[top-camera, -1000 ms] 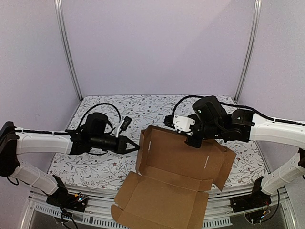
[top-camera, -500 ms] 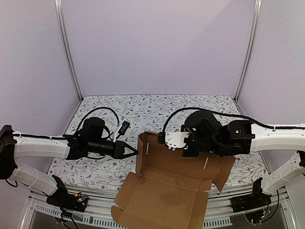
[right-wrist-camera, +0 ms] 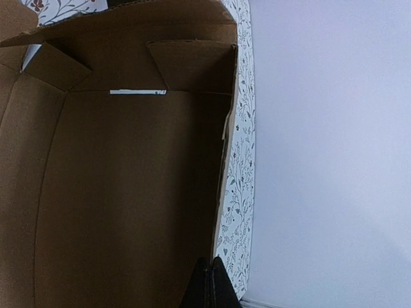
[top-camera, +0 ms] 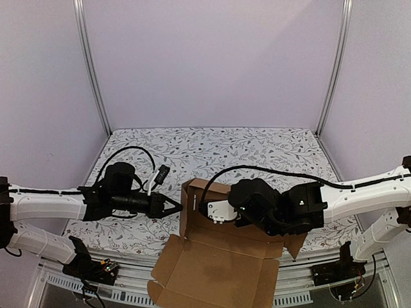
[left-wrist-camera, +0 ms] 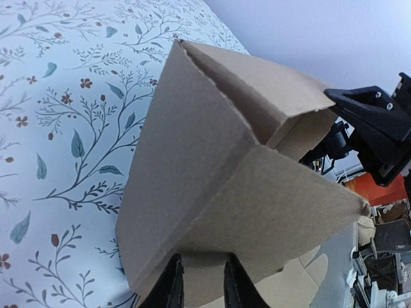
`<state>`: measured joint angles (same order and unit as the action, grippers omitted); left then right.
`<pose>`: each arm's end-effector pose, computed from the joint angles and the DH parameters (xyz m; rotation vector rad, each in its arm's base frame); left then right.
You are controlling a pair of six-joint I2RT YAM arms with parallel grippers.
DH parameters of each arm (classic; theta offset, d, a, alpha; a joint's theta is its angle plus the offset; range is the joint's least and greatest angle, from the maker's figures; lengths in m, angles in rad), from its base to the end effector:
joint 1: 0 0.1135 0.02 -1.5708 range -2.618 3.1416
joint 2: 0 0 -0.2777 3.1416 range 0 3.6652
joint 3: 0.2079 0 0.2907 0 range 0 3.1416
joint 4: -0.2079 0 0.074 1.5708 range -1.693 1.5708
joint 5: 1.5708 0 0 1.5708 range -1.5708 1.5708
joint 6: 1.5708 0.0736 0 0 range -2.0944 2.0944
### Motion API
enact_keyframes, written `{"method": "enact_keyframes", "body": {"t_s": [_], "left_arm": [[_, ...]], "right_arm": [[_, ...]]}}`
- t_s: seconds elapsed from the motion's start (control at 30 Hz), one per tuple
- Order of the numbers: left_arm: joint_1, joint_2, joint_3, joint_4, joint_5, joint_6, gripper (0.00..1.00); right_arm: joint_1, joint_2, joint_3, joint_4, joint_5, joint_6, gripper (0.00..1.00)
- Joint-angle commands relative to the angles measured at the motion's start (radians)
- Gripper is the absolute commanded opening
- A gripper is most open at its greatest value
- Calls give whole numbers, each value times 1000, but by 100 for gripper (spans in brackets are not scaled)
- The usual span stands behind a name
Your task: Fold the paper box
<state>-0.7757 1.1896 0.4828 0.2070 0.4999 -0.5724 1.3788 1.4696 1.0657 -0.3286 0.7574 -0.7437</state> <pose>0.1849 -0.2308 0.1658 0.5711 2.2182 -1.2904 0.1206 0.3554 0.2479 -1.6396 1.3396 -0.4980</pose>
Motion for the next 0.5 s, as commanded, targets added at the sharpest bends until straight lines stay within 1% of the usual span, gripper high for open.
{"method": "enact_keyframes", "body": {"t_s": [0.0,0.13,0.23,0.33,0.47], "left_arm": [[-35,-38,-27,-23,-81,18,27],[-50,-77,-50,-29,-136,19,42],[-61,-103,-63,-28,-172,26,51],[-70,-117,-66,-28,-184,36,56],[-87,-118,-62,-46,-216,59,59]], "right_arm": [[41,44,-10,9,82,-33,0],[61,66,5,3,116,-21,0],[76,73,19,-12,127,-9,0],[93,75,27,-18,138,-3,0],[114,86,39,-24,169,-6,0]]}}
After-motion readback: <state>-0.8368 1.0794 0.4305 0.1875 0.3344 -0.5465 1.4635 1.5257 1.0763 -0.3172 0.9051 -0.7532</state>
